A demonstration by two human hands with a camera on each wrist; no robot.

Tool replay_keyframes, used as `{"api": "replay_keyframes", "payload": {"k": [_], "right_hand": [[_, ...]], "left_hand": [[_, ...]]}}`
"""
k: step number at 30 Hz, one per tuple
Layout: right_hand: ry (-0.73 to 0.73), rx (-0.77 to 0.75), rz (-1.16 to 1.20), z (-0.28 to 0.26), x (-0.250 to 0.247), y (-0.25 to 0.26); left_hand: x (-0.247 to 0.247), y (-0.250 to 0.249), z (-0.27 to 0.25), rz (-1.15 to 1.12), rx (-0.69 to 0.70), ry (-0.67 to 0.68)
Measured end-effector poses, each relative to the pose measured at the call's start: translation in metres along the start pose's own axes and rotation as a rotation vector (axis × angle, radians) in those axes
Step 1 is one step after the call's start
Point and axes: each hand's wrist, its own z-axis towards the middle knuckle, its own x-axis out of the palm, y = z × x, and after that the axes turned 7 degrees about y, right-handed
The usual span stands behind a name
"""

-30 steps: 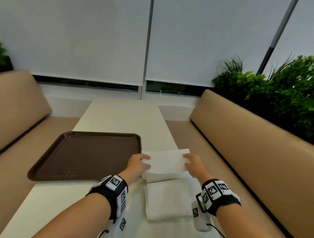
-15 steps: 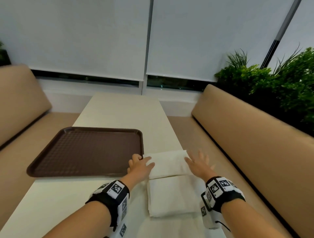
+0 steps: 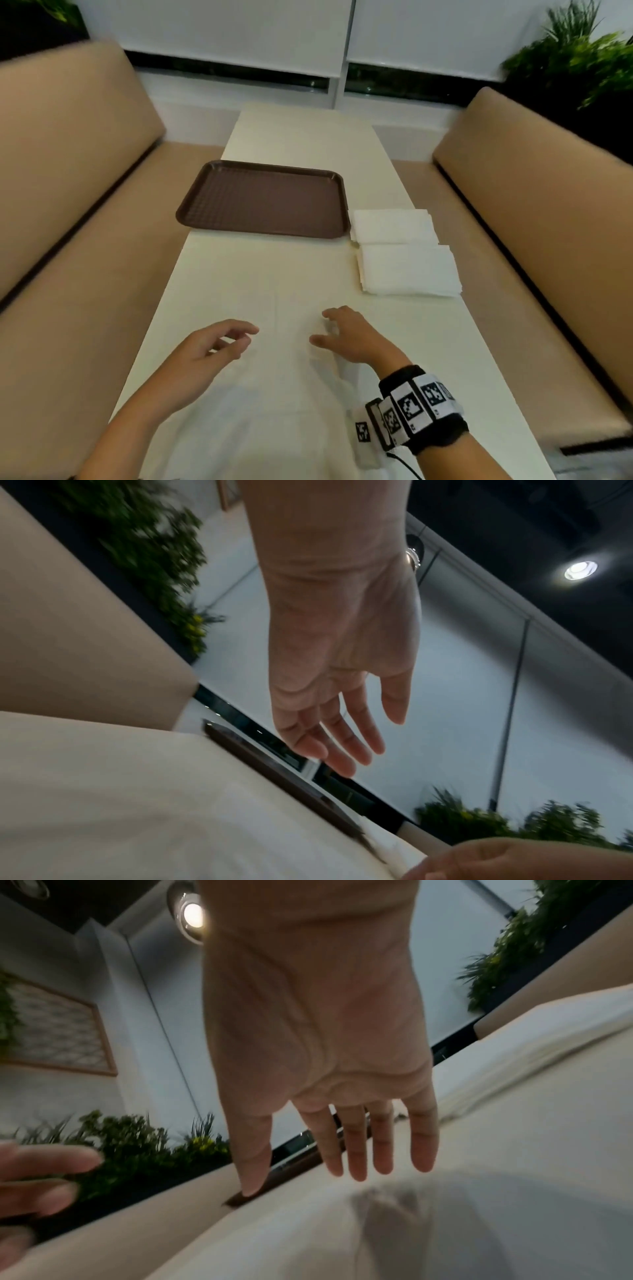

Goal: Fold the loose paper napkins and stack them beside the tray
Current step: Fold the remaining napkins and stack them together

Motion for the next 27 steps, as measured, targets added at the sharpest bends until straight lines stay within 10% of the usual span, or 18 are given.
{"api": "replay_keyframes", "payload": {"k": [12, 27], "right_hand": [[-0.087, 0.211, 0.112, 0.016, 0.031, 0.036], [-0.45, -0.085, -0.027, 0.0, 0.026, 0.015]], "left_hand": [[-0.005, 0.094, -0.126, -0.143, -0.122, -0.306], [-0.02, 0.09, -0.131, -0.197, -0.014, -0.357]]}}
